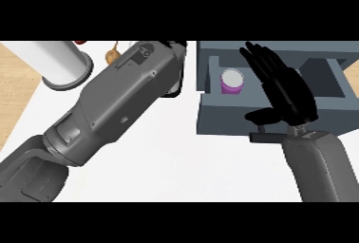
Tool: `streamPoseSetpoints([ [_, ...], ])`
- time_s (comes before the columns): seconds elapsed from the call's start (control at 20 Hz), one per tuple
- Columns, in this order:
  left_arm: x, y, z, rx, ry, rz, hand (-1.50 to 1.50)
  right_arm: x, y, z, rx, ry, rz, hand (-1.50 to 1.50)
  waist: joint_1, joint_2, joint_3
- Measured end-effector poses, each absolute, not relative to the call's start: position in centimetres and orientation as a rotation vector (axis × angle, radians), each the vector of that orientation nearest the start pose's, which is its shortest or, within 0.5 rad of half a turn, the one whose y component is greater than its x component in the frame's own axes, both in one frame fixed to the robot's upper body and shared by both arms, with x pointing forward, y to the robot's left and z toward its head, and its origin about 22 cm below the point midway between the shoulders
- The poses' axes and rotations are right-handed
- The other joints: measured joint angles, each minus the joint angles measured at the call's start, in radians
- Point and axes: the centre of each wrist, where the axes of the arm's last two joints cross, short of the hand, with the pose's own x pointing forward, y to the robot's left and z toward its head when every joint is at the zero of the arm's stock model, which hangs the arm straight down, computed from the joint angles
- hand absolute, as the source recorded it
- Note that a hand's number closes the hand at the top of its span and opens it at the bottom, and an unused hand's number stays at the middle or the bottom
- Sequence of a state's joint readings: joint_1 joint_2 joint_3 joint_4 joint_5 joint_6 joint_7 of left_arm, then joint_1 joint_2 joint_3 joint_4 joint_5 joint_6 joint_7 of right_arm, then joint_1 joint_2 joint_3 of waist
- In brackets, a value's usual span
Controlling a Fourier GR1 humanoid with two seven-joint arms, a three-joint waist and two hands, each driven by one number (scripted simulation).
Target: Pick up the can, place it into the drawer and close the drawer
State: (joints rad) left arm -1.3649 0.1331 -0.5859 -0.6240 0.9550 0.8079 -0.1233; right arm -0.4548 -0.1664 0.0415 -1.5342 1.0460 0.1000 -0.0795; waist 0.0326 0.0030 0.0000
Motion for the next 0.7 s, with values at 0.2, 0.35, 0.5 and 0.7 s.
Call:
streamPoseSetpoints([
  [0.2,42.8,4.2,20.2,0.031,-1.703,0.163,-1.50,35.2,-19.6,9.7,-0.984,-1.751,1.121,-1.50,0.004,-0.001,0.000],
  [0.35,42.6,5.2,20.5,0.038,-1.707,0.170,-1.50,36.6,-18.9,7.4,-1.015,-1.703,1.139,-1.50,0.009,0.000,0.000],
  [0.5,42.3,5.9,20.6,0.044,-1.703,0.170,-1.50,38.2,-18.7,6.5,-1.058,-1.676,1.157,-1.50,0.011,-0.002,-0.002],
  [0.7,42.0,7.4,20.8,0.050,-1.707,0.169,-1.50,39.9,-18.9,5.7,-1.138,-1.672,1.160,-1.50,0.017,-0.008,-0.009],
])
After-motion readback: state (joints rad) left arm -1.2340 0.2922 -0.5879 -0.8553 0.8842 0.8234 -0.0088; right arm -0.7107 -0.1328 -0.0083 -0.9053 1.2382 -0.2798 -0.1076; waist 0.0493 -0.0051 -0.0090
